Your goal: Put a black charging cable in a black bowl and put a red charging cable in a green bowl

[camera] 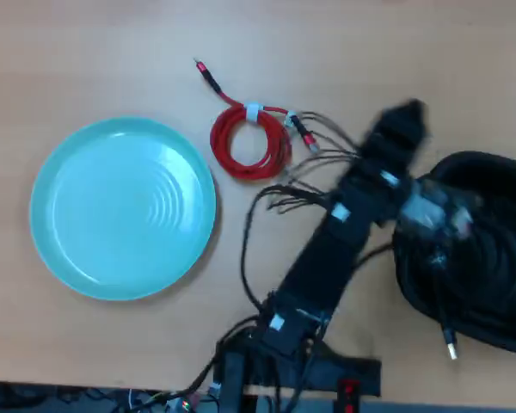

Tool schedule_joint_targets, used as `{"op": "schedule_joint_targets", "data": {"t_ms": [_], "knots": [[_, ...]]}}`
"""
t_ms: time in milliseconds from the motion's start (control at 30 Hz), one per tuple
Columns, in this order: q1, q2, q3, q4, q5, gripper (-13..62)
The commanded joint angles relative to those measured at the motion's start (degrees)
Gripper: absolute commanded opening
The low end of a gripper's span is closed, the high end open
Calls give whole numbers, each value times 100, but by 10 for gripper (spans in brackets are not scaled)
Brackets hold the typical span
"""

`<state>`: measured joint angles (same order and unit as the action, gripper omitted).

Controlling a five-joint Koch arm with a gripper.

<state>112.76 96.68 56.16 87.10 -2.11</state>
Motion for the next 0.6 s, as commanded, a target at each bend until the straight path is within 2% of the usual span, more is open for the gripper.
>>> {"op": "schedule_joint_targets", "data": {"t_ms": [0,333,567], "knots": [[-896,229,97,9,70,344],[-3656,149,1538,18,123,337],[-4438,-1099,1934,-264,185,337]]}}
